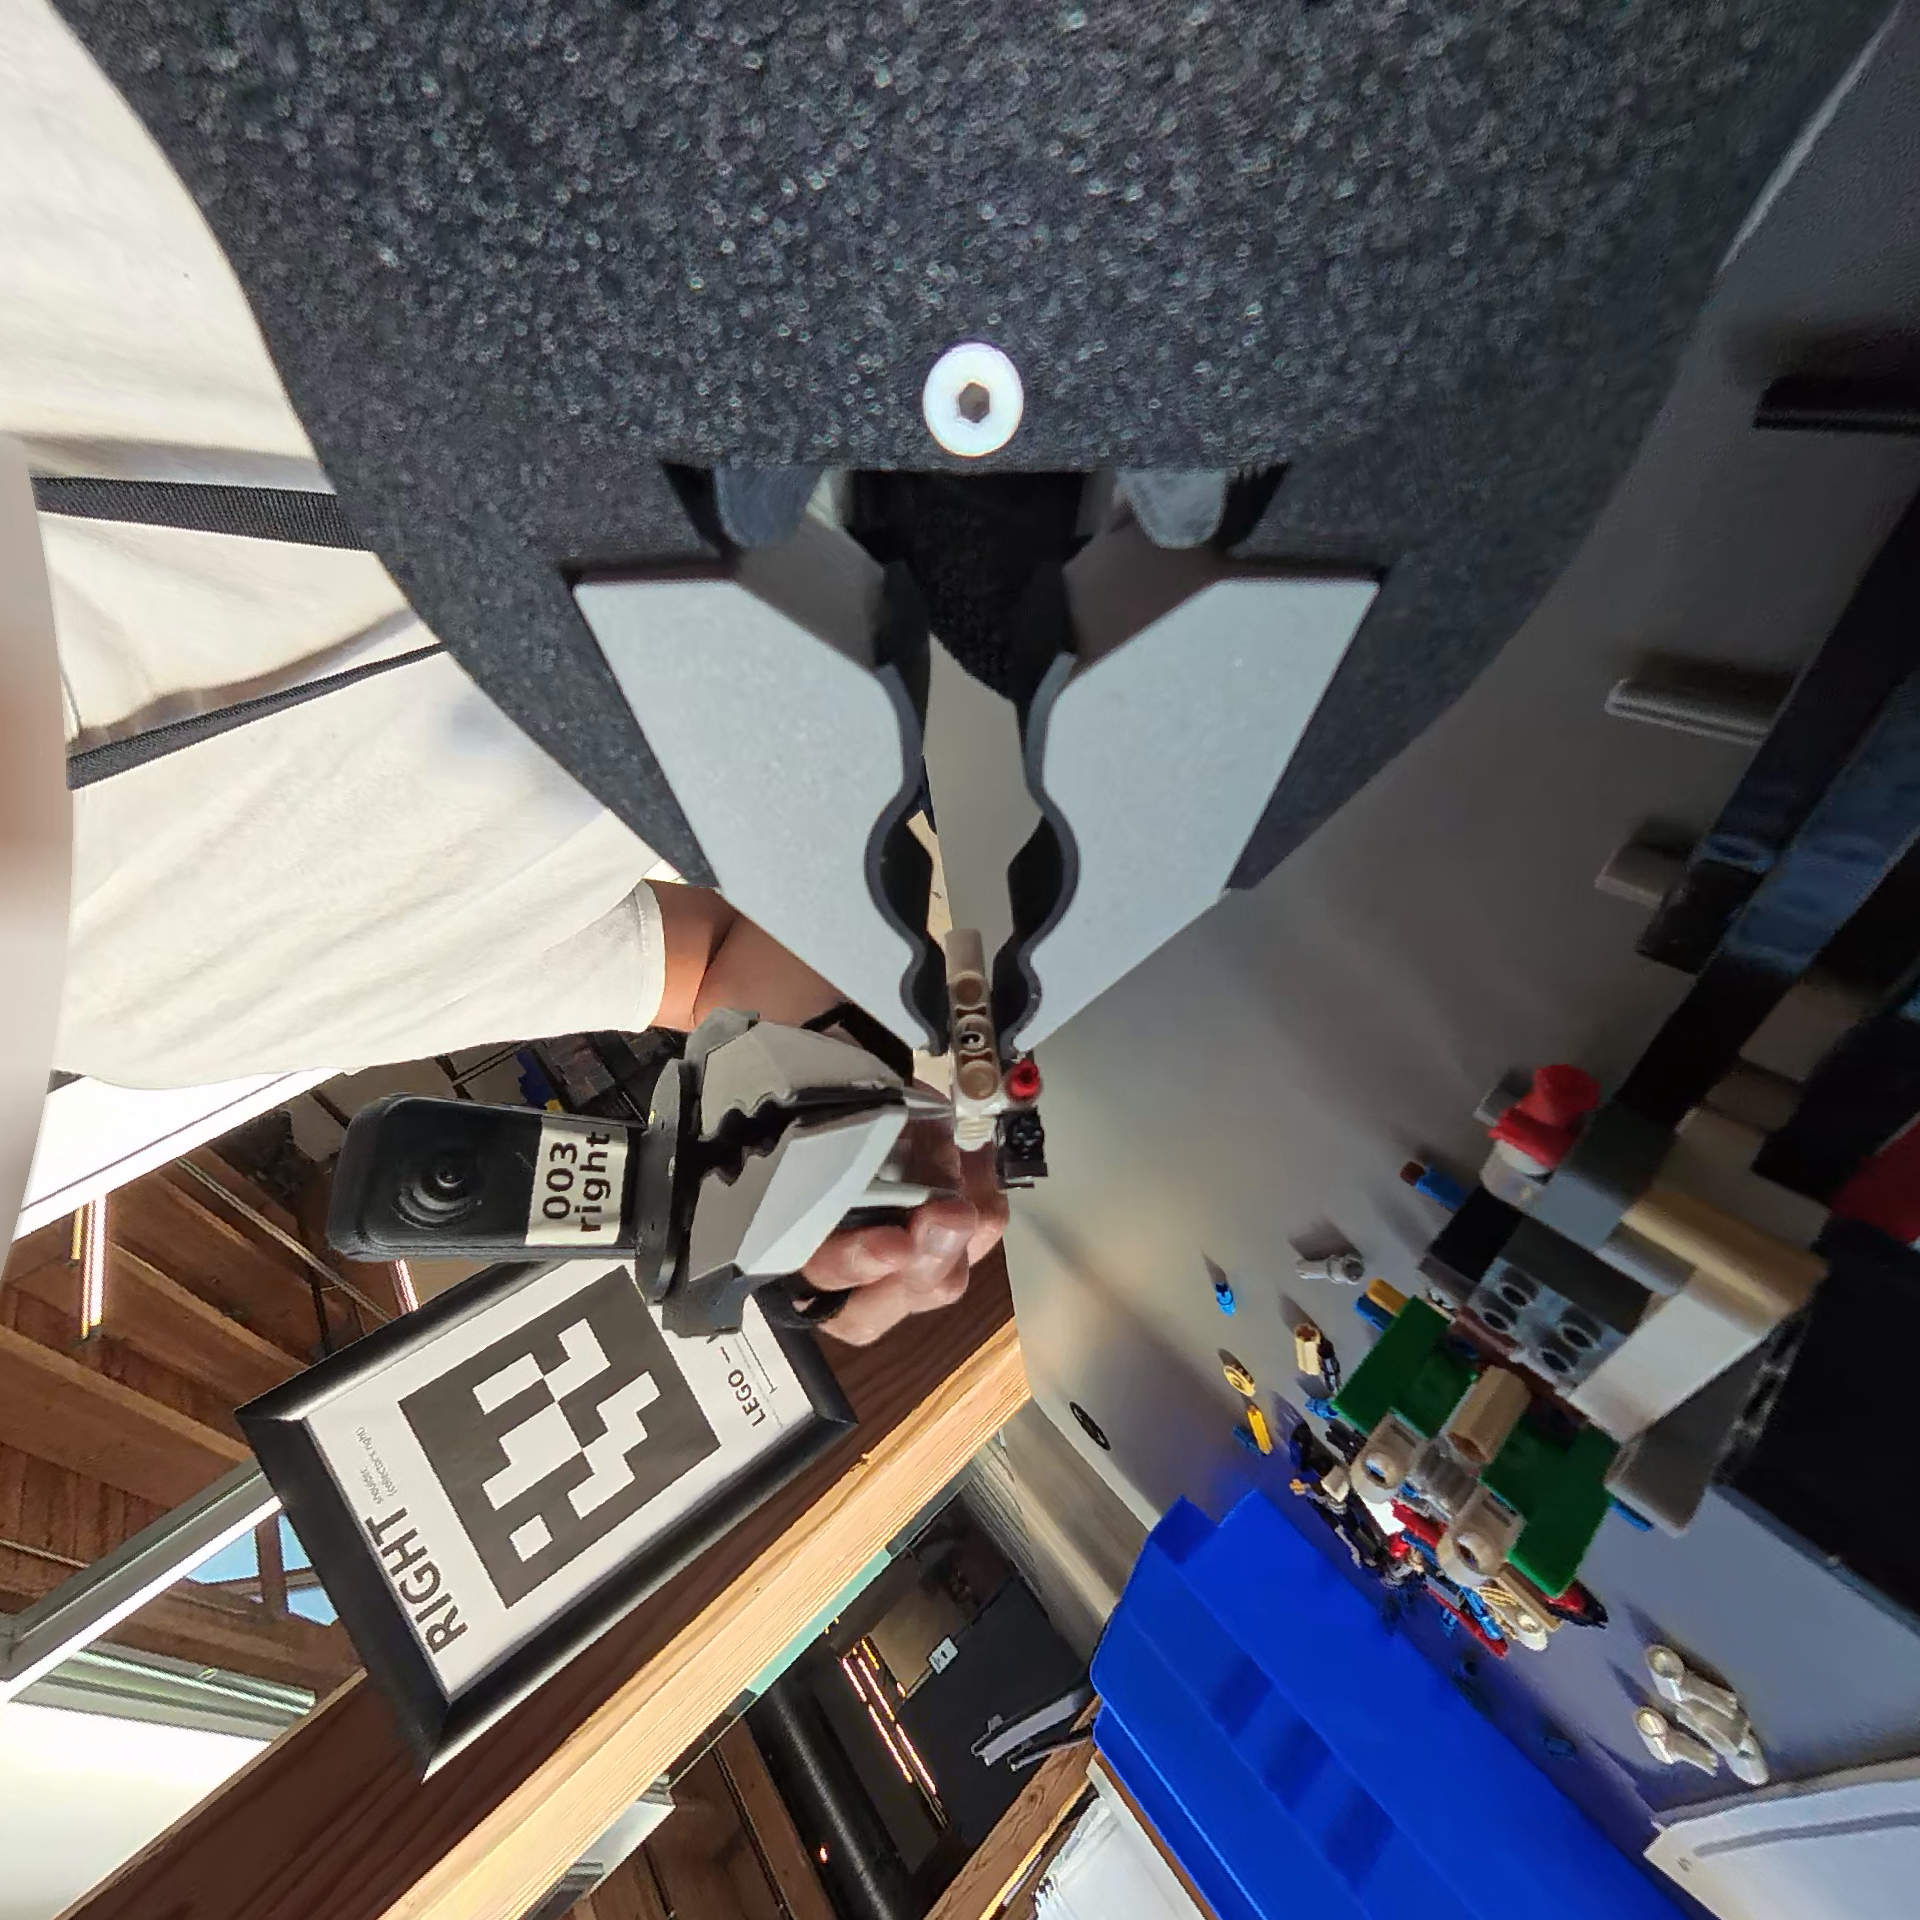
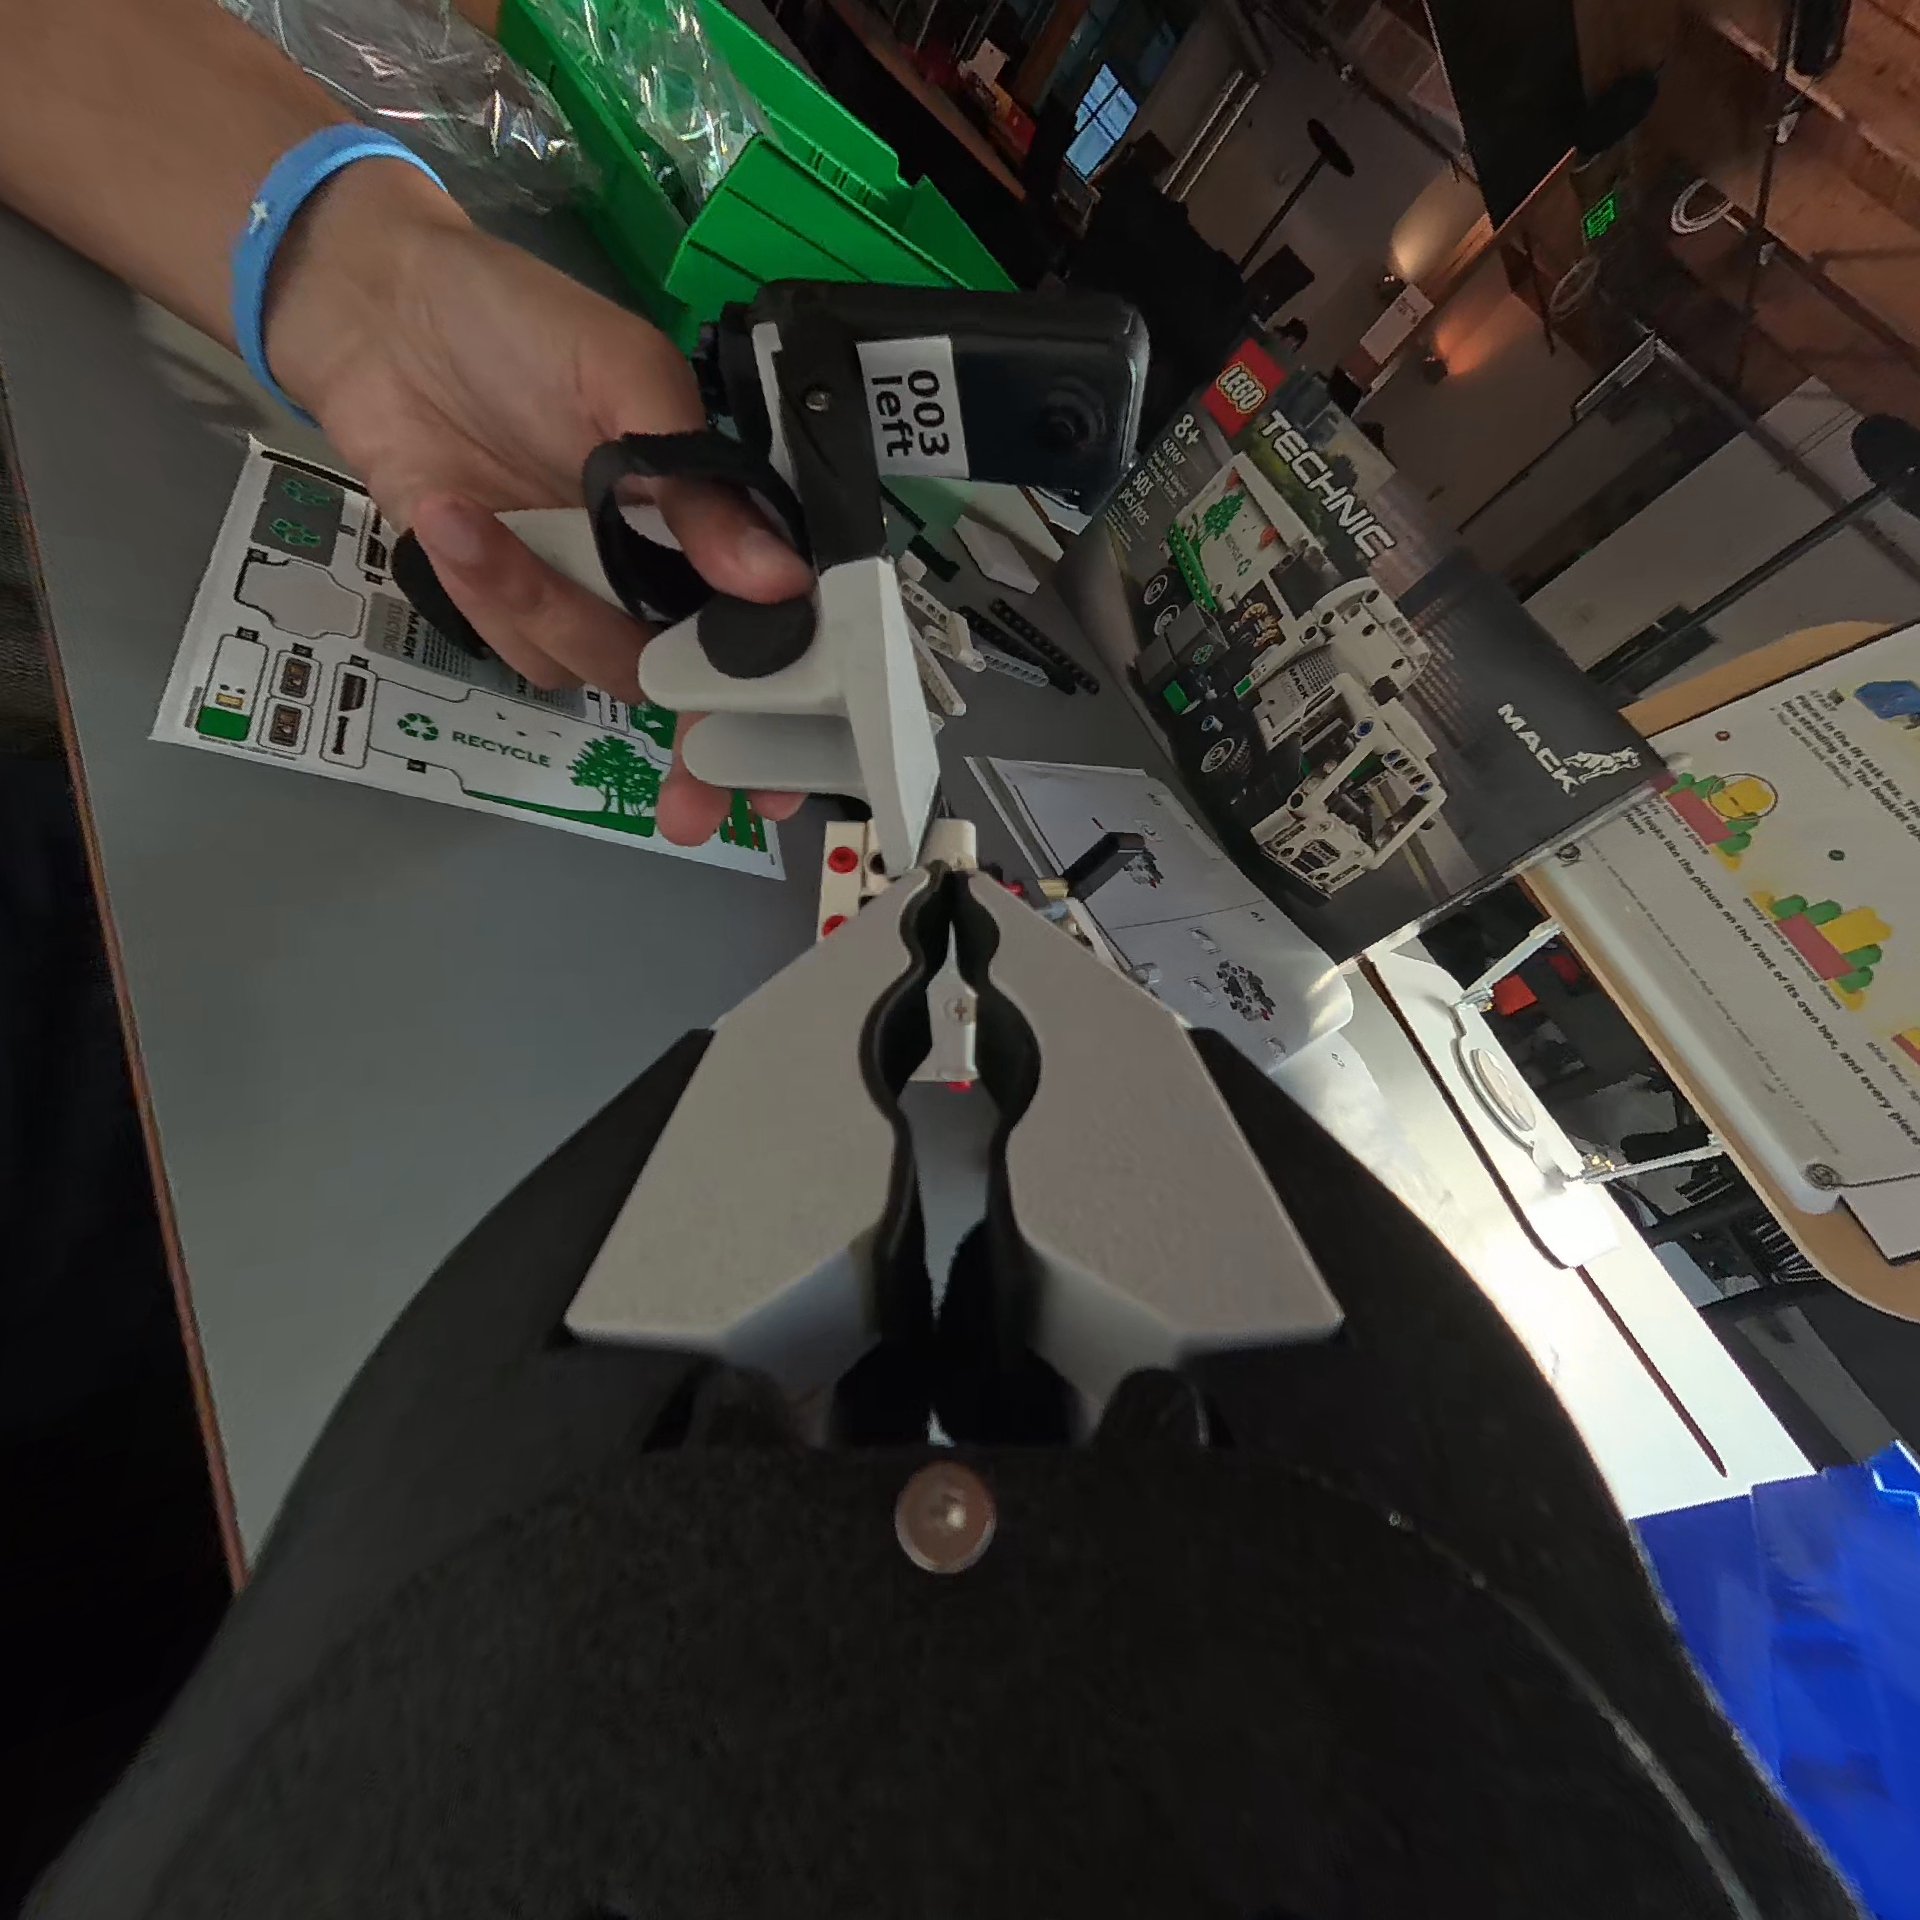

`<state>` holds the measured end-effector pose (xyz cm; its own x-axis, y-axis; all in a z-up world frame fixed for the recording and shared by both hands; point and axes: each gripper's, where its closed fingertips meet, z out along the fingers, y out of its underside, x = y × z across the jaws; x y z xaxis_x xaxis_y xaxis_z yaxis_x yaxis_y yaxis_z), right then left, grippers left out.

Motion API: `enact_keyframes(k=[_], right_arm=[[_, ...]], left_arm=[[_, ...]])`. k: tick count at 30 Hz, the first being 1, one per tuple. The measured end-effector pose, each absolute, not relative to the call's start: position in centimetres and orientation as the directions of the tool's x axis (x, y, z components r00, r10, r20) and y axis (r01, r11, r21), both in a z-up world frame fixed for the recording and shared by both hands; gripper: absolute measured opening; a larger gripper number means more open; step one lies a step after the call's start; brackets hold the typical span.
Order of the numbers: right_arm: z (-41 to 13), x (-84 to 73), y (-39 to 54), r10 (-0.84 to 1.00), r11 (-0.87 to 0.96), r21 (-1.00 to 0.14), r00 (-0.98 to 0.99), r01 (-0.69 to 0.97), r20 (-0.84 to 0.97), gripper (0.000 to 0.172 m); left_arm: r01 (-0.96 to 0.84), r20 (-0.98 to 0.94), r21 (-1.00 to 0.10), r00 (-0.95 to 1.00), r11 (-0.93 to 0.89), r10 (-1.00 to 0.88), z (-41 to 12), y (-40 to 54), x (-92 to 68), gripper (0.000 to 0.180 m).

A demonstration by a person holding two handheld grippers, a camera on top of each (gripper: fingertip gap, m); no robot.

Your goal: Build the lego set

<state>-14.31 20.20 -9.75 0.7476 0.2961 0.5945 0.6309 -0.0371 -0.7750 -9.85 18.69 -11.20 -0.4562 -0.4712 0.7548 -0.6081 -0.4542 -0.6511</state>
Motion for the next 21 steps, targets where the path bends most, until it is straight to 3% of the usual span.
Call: enact_keyframes(k=[15, 21], right_arm=[[-11.2, -13.9, 20.3, 0.312, -0.067, -0.733, 0.712, 0.677, 0.629, 0.000], [-11.1, -11.5, 18.9, 0.300, -0.072, -0.767, 0.748, 0.637, 0.592, 0.000]], left_arm=[[-0.600, 0.769, -0.637, -0.450, -0.484, -0.454, -10.9, 19.2, -9.8, 0.004], [-0.592, 0.780, -0.625, -0.448, -0.510, -0.436, -10.6, 19.7, -9.7, 0.004]])
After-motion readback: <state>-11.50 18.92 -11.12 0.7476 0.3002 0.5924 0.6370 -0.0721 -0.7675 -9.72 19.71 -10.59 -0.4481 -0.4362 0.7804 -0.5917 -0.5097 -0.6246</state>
